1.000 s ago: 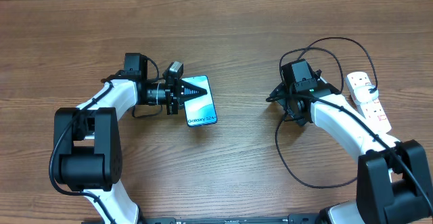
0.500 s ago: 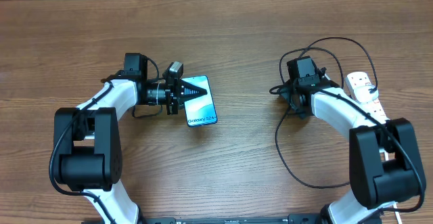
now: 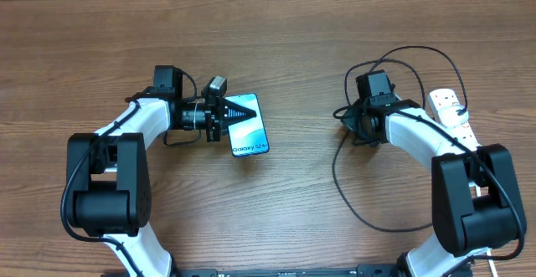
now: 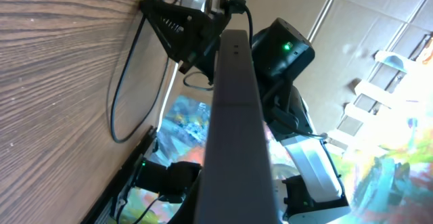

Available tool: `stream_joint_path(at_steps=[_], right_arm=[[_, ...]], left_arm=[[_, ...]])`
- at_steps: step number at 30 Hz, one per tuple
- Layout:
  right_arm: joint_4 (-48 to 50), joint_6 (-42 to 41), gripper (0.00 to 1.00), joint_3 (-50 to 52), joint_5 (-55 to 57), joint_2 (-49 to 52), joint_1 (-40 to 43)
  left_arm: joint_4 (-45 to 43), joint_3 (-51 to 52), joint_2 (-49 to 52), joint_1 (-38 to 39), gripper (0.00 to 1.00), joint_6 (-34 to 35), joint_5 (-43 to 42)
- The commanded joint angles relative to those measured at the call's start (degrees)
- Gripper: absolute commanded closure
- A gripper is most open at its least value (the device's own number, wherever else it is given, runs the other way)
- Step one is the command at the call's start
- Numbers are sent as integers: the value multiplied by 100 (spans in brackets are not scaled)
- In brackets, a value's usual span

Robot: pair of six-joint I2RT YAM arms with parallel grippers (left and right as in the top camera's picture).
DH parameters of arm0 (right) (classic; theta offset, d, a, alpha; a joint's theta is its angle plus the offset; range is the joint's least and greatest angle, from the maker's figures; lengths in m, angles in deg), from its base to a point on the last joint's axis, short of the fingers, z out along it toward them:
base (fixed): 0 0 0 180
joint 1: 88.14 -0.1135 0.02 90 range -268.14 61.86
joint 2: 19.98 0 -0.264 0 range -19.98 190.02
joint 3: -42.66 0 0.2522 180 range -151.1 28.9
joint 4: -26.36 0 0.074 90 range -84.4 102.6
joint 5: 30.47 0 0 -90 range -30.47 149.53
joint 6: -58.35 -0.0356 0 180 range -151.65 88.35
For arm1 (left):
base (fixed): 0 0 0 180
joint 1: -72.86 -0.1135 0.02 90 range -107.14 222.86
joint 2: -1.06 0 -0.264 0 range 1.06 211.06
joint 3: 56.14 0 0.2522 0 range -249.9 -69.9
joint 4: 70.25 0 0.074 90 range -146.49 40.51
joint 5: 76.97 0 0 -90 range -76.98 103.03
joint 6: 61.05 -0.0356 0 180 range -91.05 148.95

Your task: Plug charger to phone and switch on socket

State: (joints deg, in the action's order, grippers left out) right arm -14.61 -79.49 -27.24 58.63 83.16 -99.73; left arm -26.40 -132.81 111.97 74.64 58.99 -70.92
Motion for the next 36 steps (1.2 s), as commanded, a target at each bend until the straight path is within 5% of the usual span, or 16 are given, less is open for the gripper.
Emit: stream_joint_path(at_steps=[1,6,12,18,23,28,32,36], right_arm=[[48,1091,96,22,-1552,136,-2],[17,1797,96,-57,-2428,136,-125],[-297,1834,95,-57,-1596,136,-638],[-332,1834,74,-72,-1016,136,-789],[-695,1840,46,-363,-479,136,-752],[-918,1834,31,-688,-59,136,-752],[-555,1836,23,-734,-48,136,-752],[-476,1834,26,-730,-240,138,-802]], left_arm=[[-9,-20,-35,-9,96,133,15],[-11,-20,-35,-9,96,234,50],[-11,-20,-35,-9,96,234,50],[-9,-20,-35,-9,96,234,50],[-15,-20,-35,-9,96,232,61],[-13,-20,-35,-9,96,232,210],[-13,-20,-35,-9,96,232,208],[-13,-20,-35,-9,96,232,208]])
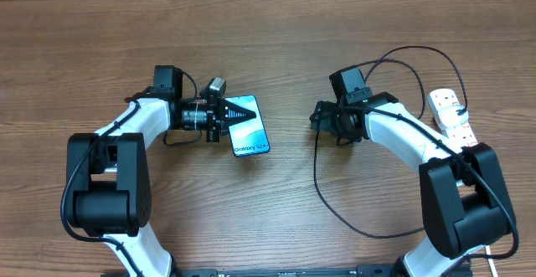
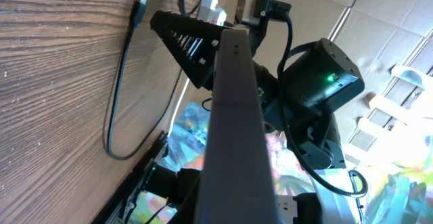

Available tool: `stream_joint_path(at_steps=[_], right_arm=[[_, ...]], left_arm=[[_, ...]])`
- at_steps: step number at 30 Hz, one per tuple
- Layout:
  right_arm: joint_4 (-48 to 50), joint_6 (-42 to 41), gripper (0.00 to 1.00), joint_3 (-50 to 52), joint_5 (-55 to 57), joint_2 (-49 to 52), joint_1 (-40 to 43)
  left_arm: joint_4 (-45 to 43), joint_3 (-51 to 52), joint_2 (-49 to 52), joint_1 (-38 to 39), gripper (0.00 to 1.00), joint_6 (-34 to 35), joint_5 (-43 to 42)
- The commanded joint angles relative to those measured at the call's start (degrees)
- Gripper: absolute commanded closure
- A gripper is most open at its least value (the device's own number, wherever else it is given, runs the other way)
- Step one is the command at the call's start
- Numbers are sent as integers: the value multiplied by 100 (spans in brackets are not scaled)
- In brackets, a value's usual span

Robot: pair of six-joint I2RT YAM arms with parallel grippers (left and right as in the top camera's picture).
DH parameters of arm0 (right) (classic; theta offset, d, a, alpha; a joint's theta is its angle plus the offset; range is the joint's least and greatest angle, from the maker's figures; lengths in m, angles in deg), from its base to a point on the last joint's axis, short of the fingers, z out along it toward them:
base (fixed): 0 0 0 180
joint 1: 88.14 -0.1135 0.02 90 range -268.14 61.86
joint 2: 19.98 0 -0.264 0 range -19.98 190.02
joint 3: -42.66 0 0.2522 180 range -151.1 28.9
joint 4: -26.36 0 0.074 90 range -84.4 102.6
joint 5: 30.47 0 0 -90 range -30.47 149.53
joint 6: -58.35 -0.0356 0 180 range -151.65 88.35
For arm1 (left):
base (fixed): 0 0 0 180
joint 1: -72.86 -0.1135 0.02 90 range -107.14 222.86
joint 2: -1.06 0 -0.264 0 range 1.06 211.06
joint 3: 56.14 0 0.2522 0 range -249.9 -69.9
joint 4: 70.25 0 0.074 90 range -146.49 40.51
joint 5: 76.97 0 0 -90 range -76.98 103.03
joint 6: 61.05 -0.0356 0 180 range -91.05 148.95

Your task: Plug charger to phone and switch on socket

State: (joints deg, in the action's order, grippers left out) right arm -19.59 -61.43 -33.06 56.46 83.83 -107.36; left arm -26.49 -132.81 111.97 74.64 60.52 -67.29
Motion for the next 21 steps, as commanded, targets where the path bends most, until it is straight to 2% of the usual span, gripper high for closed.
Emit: stream_joint_path(at_steps=[1,7,9,11,13,21], right_arm=[[39,31,27,-146,-68,79,-92],[151,216,30,-140,363,315,-529],[146,125,33,-140,365,455,-599],[125,98,40,-140,367,575,-619],[79,-39,42,-140,411,673,-616],[-219,-39,96,-140,516,713,-627]], left_arm=[[-7,-20,-35,-9,96,79,-153],[-2,-20,-35,-9,96,144,-140],[-4,-20,-35,-9,96,170,-138],[-4,-20,-35,-9,96,181,-138],[-4,-20,-35,-9,96,188,-138],[-9,-20,-35,-26,96,188,-136]])
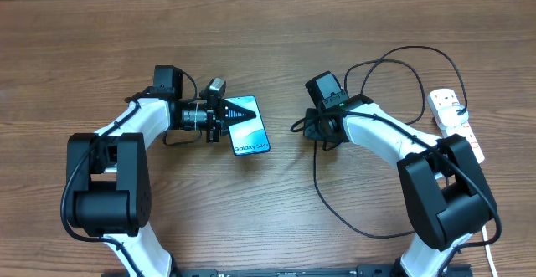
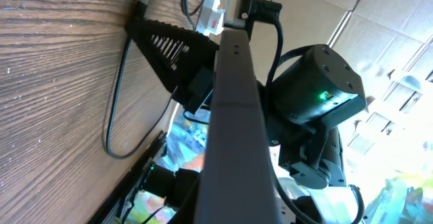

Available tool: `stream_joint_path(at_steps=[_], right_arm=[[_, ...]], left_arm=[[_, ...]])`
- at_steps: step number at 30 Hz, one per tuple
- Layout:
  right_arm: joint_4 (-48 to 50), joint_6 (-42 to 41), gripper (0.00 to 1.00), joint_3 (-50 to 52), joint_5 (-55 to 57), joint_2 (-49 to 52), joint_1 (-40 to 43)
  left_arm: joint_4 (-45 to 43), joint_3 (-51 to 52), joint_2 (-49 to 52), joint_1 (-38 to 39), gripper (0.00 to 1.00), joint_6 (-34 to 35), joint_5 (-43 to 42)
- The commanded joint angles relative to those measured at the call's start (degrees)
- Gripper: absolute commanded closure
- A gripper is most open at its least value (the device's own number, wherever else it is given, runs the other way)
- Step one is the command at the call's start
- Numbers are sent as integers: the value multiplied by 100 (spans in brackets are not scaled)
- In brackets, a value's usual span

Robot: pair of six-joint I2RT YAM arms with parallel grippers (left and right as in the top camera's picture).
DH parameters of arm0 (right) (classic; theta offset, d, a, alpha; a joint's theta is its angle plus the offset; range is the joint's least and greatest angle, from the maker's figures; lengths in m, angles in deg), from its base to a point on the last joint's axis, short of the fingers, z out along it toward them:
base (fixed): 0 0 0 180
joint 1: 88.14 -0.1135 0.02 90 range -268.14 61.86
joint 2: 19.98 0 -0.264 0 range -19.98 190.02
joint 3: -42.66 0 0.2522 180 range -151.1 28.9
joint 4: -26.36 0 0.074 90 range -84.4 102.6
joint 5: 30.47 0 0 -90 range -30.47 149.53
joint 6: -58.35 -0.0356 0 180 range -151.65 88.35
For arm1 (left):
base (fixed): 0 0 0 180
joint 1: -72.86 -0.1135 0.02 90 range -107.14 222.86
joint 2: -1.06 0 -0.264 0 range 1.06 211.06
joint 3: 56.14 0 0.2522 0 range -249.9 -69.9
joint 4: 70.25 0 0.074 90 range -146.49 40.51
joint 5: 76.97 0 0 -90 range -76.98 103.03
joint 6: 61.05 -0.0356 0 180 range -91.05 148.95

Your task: Plug charger to phone and switch on socket

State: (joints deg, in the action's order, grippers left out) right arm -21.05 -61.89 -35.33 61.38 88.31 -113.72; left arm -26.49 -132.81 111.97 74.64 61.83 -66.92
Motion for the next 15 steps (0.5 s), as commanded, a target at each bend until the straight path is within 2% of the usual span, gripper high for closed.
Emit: stream_joint_path(at_steps=[1,7,11,15], right_arm=[[-55,7,96,87,24,264,11],[-273,153,96,-98,-367,109,341],[-901,1165,96,-413,-1950,-407,776],[-1456,1821,96,-444,-3145,-1123,1001]], left_arm=[[-9,-20,-35,-26,96,55,-173],[-525,-20,-35,-26,96,55,-236],[-1248,-20,-35,-26,96,254,-269],[-2483,-20,-35,-26,96,1082,-264]])
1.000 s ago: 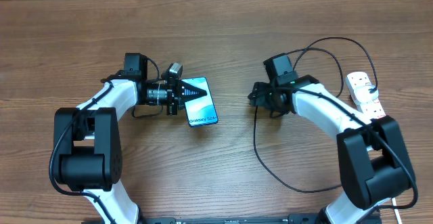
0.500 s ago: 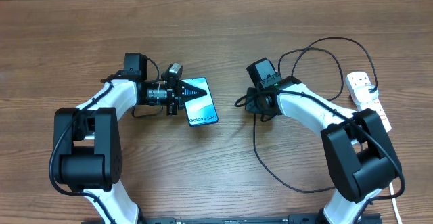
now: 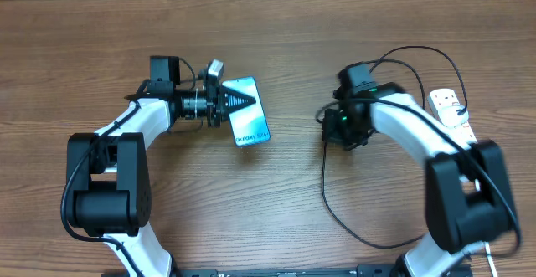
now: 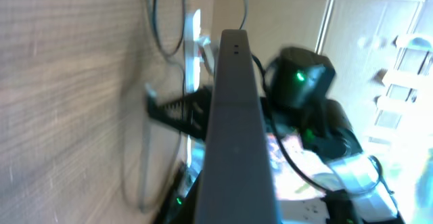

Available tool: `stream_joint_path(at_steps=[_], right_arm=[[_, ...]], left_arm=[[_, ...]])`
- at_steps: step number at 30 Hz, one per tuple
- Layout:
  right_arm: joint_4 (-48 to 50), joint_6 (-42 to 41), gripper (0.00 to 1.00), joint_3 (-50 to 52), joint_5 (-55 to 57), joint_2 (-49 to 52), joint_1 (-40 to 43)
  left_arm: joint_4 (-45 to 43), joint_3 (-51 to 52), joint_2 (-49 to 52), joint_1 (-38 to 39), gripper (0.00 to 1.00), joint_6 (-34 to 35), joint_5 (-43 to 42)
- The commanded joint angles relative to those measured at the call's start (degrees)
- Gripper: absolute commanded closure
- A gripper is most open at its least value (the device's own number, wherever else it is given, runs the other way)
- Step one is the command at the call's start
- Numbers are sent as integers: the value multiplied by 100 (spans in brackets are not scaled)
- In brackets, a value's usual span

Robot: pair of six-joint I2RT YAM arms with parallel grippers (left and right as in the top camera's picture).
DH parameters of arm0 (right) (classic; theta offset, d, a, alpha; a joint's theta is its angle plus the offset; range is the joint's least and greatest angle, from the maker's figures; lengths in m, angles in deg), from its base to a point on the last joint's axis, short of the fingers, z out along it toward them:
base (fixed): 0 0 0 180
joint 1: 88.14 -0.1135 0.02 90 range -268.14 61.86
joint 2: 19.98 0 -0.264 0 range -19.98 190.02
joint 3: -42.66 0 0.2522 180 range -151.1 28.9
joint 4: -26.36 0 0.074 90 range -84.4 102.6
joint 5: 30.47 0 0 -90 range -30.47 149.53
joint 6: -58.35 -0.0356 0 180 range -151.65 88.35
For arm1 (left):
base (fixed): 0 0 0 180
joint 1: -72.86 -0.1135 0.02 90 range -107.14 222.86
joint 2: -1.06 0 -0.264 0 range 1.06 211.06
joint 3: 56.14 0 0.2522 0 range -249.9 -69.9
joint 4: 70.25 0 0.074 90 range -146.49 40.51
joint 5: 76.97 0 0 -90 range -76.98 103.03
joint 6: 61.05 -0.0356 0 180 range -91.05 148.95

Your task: Plug charger to phone and switch on socket

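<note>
My left gripper (image 3: 235, 102) is shut on the top edge of the phone (image 3: 250, 122), which lies screen up left of centre, its lower end pointing toward the front. In the blurred left wrist view the phone's dark edge (image 4: 234, 116) fills the middle. My right gripper (image 3: 329, 120) sits about a hand's width right of the phone, shut on the black charger cable (image 3: 325, 185) near its plug end. The gripper's dark fingers (image 4: 177, 110) show beside the phone's edge. The white socket strip (image 3: 453, 112) lies at the far right.
The cable loops over the wood table (image 3: 276, 218) behind and in front of the right arm and runs back to the socket strip. Cardboard walls stand beyond the table's far edge.
My right gripper has moved right with the cable end, away from the phone. The left gripper and phone have shifted slightly toward the far side and turned a little.
My left gripper held the phone left of centre at every moment. My right gripper, holding the cable end, stood near the socket side, then was closer to the phone at each of the two later moments. Now it is farther right again, and the phone has turned slightly.
</note>
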State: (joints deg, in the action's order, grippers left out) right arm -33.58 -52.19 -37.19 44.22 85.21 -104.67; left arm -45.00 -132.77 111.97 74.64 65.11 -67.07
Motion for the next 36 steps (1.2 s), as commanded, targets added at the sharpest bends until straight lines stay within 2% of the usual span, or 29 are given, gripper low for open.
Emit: stream_joint_path(at_steps=[1,7,10,13,20,30,33,36], right_arm=[[-496,1051,96,-256,-1799,-1200,87],[-1008,1211,96,-256,-2013,-1998,-518],[-894,1204,96,-256,-1849,-2118,-1043],[-752,1097,96,-256,-1320,-2094,-1453],[-199,1032,96,-256,-745,-2065,-2188],[153,1014,96,-256,-730,-2009,-2225],[249,1012,96,-256,-866,-1996,-2225],[236,1010,96,-256,-1480,-1963,-2203]], left_arm=[[-1399,-24,-35,-26,96,1311,-243],[-3445,-24,-35,-24,96,2778,-181],[-4006,-24,-35,-24,96,3145,-155],[-4177,-24,-35,-26,96,3442,-160],[-4177,-24,-35,-24,96,3268,-291],[-4177,-24,-35,35,96,2492,-671],[-4177,-24,-35,87,96,2291,-697],[-4179,-24,-35,98,96,2155,-713]])
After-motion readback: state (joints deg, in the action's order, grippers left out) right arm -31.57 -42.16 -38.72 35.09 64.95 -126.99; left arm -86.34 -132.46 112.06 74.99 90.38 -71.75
